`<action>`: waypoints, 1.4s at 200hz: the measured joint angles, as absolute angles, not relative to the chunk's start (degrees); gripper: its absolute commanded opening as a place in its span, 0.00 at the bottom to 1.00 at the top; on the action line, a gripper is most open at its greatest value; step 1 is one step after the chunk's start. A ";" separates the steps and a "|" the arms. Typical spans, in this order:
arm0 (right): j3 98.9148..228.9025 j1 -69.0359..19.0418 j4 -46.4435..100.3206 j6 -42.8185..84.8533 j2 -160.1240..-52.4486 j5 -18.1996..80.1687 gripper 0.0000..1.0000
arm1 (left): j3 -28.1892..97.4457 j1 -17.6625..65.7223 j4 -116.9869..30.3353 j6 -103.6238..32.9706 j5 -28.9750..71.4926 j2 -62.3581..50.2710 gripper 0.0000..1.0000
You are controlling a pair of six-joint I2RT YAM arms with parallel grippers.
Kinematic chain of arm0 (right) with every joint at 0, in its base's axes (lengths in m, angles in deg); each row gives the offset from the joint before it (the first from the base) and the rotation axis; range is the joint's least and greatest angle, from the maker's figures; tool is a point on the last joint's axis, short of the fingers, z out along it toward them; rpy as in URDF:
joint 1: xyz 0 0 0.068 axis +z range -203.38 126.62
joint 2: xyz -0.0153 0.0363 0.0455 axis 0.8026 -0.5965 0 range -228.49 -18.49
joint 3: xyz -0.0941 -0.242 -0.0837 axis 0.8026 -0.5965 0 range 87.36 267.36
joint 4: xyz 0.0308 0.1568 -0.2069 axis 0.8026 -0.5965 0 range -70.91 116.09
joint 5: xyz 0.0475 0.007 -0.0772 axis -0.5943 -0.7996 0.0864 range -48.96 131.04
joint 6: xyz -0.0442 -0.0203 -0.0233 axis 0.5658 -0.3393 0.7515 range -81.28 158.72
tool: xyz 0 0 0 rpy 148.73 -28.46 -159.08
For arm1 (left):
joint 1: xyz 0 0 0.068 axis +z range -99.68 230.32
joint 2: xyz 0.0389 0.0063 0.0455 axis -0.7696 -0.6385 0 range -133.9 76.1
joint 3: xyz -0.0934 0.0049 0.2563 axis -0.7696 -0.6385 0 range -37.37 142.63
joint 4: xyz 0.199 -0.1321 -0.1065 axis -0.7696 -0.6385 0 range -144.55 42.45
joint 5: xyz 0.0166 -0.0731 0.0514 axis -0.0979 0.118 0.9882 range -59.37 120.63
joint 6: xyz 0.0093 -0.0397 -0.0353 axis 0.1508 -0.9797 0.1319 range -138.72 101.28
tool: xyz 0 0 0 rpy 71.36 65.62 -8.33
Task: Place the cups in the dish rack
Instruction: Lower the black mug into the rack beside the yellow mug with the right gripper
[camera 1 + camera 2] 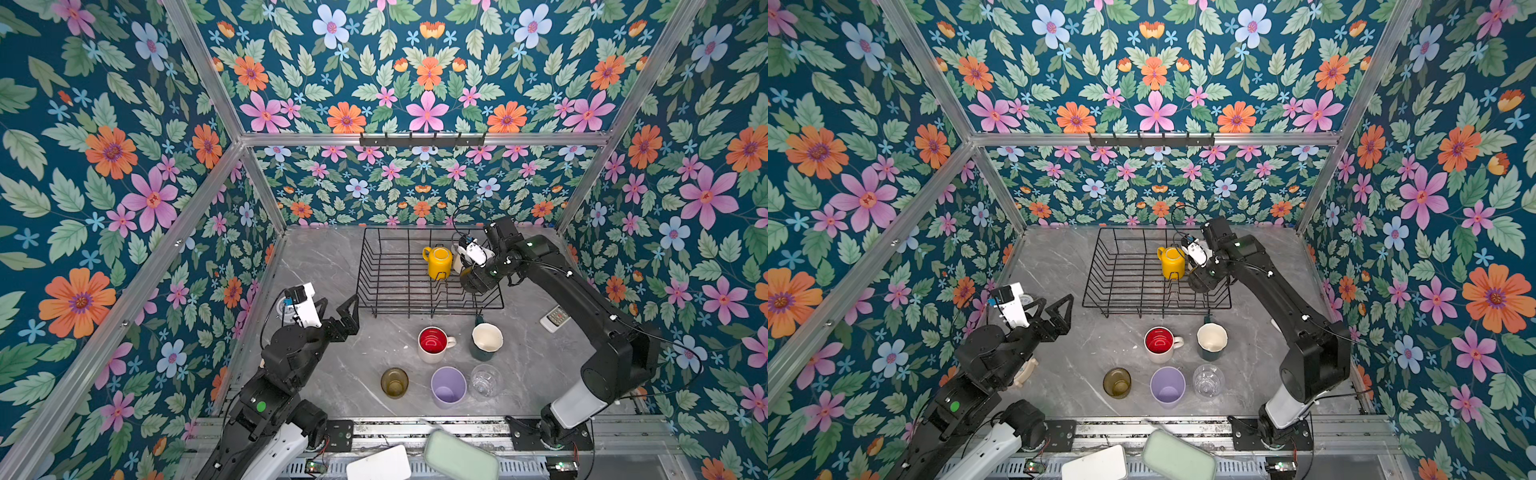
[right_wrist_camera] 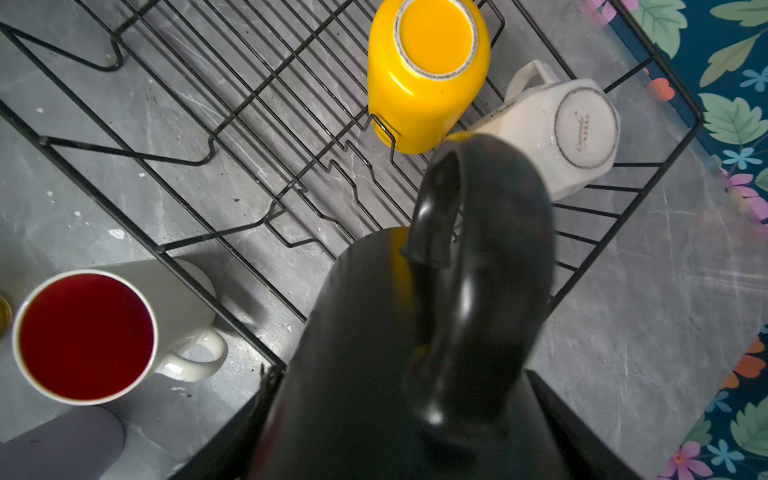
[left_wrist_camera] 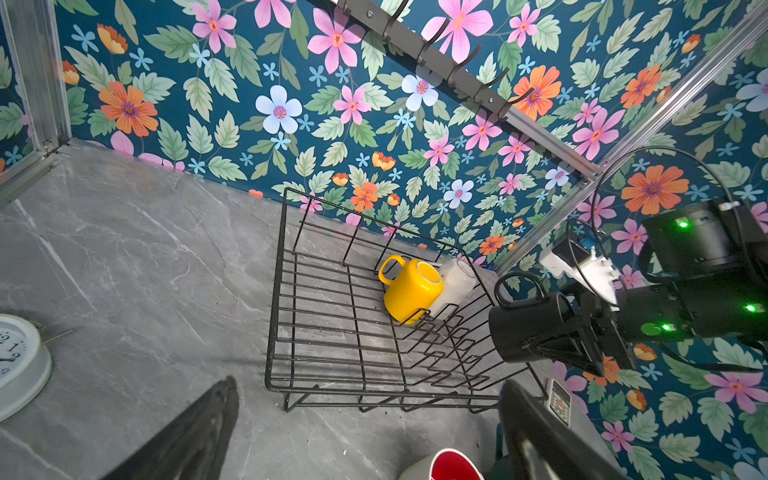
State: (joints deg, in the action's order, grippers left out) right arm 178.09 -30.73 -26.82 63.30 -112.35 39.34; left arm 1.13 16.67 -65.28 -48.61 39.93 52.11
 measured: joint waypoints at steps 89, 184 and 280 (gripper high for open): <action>180.74 -30.86 -26.69 64.15 -122.71 40.74 0.00 | 1.65 16.67 -66.62 -48.57 41.09 53.62 0.99; 182.73 -31.32 -26.31 63.05 -127.69 41.31 0.00 | 2.18 16.67 -68.54 -48.61 41.72 54.60 0.99; 184.04 -31.82 -26.42 61.33 -132.48 41.44 0.00 | 2.42 16.67 -69.50 -48.81 42.73 55.65 0.99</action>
State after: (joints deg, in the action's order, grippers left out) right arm 184.04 -31.82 -26.42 61.33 -132.48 41.44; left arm 2.42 16.67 -69.50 -48.81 42.73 55.65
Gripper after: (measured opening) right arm 0.797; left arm 0.995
